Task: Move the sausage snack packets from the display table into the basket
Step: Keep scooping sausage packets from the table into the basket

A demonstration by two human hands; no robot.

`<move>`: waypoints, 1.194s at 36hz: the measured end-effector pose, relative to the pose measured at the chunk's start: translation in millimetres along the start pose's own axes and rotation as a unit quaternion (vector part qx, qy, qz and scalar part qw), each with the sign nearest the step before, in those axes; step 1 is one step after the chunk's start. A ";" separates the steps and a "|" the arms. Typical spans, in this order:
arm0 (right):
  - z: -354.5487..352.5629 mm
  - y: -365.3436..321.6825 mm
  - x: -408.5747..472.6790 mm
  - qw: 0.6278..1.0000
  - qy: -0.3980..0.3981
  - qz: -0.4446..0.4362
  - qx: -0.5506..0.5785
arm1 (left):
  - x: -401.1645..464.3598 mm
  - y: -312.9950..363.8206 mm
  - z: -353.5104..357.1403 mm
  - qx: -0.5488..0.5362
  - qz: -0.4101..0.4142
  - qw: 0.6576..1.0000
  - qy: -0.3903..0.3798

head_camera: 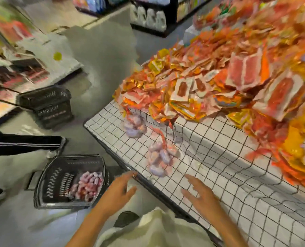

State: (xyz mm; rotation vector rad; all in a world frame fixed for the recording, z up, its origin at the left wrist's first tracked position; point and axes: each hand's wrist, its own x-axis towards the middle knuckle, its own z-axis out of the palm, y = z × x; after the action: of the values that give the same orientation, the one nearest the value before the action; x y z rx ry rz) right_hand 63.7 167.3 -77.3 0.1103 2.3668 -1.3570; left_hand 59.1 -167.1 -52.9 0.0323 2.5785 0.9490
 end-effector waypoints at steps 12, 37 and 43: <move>4.0 -44.9 76.1 0.995 -0.002 -0.028 -0.091 | 58.2 -37.1 -30.6 -0.036 0.006 0.999 0.001; 103.3 -115.3 172.3 0.930 0.298 0.062 -0.205 | 247.9 -96.4 -171.2 -0.034 0.224 0.969 -0.099; 119.5 -110.1 164.8 0.923 0.373 0.048 -0.081 | 249.3 -101.4 -154.3 -0.072 0.189 0.978 -0.055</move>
State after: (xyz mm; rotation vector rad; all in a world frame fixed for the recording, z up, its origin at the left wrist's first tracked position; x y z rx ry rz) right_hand -79.3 -12.5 -104.5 0.8145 3.0160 -1.1973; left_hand -216.5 -302.3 -97.2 0.5365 2.4378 1.2269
